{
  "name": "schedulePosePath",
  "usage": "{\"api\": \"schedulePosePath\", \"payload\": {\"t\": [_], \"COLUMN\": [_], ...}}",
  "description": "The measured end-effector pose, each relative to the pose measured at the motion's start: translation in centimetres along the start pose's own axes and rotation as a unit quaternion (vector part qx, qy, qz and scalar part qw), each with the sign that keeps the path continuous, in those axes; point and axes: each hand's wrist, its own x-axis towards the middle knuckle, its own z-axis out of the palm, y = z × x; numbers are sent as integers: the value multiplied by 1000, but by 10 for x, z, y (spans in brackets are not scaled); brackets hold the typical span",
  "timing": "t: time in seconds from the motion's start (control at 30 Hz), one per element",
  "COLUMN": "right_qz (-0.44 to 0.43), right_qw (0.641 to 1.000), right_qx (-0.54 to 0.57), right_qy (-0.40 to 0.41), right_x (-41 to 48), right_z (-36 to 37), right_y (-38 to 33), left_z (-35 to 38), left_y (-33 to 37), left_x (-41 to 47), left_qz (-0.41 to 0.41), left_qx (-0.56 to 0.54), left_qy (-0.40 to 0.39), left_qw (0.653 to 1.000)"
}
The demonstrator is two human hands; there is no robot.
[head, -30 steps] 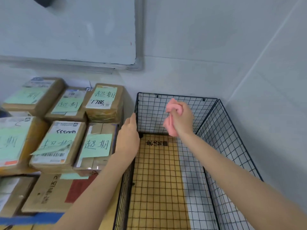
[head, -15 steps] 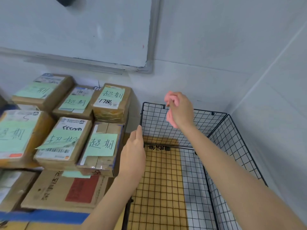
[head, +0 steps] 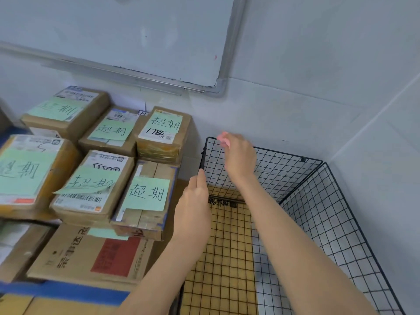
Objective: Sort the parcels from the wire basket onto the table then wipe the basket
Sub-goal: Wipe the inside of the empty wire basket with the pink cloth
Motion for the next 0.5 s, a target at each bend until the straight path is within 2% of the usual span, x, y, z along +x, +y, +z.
{"api": "schedulePosePath", "payload": {"t": [0.13, 0.23, 0.3, 0.37, 0.5], "right_qz": [76, 50, -9, -27, -7], "right_qw": [994, 993, 996, 997, 998], "right_qx": [77, 108, 69, 6, -65], "right_qy": [18, -20, -53, -73, -23], "right_x": [-2, 2, 6, 8, 2], "right_z": [14, 22, 16, 6, 0], "right_y": [-22, -41, -31, -14, 5], "left_z": [0, -2, -3, -5, -6], "left_y": [-1, -2, 0, 1, 3], "left_x": [1, 3, 4, 2, -1], "left_qz": [4, 4, 2, -1, 6], "left_qx": [-9, -12, -9, -6, 1], "left_qy": [-5, -8, -10, -13, -23], "left_qw": [1000, 1000, 1000, 1000, 1000]}}
